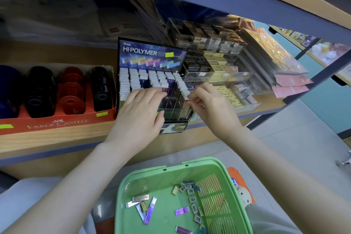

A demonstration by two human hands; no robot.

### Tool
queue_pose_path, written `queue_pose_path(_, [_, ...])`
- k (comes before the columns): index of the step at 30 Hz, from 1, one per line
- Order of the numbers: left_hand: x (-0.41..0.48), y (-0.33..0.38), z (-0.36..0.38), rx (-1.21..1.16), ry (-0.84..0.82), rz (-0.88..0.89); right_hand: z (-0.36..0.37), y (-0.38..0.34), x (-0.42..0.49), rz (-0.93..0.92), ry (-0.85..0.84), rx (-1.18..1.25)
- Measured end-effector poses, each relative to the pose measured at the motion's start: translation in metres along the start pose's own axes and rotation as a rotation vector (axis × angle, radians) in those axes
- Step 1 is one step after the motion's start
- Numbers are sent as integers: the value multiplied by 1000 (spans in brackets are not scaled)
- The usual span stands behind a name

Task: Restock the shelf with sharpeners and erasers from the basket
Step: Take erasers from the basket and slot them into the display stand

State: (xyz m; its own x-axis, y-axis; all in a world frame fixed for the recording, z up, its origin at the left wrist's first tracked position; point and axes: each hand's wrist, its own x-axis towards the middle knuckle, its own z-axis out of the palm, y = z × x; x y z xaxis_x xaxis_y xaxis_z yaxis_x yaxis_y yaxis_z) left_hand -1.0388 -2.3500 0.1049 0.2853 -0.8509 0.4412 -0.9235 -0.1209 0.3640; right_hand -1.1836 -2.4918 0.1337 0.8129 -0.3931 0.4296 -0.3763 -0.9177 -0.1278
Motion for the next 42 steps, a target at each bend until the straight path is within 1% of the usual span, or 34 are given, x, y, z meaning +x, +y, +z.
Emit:
queue_pose_path(2, [-3,0,-2,-55,14,14,-1,-4,-5,-9,53,-81])
queue_pose_path(4, [-9,1,-6,-88,69,69,-1,-7,-13,-36,81,-145])
queue_pose_path(8, [-36,7,-9,-99,176,224,4,-12,-51,-26,154,-92])
queue_pose_path(9, [-46,9,-6,-97,173,244,6,-12,-64,-23,160,-76])
queue_pose_path(11, [-69,9,4,-95,113,249,19,-10,-93,-23,112,-58])
queue_pose_path(13, [-92,6,21,-84,5,216,37,-5,-122,-2,9,-27])
queue_pose_path(15, [-112,-2,42,-60,-114,151,60,1,-151,32,-133,1])
queue_pose_path(18, [-139,-18,72,-10,-283,-14,105,8,-196,106,-416,35])
queue_pose_path(21, [-160,-32,97,25,-422,-205,151,12,-234,170,-709,118])
queue_pose_path(24, [-171,-36,111,-10,-468,-335,189,10,-262,229,-958,209])
queue_pose_path(26, [-175,-36,120,-49,-476,-402,214,3,-274,297,-1083,280])
queue_pose_path(28, [-178,-33,127,-108,-464,-480,236,-8,-286,359,-1174,370])
queue_pose_path(30, [-179,-31,132,-190,-436,-542,253,-23,-295,371,-1257,458])
queue_pose_path(34, [-181,-30,139,-261,-375,-569,278,-43,-311,339,-1392,560])
queue_pose_path(35, [-181,-31,140,-276,-364,-573,282,-46,-313,358,-1419,578])
queue_pose_path(38, [-183,-31,142,-304,-338,-583,288,-53,-319,401,-1458,663])
queue_pose_path(42, [-185,-34,145,-324,-321,-567,291,-57,-324,360,-1489,637])
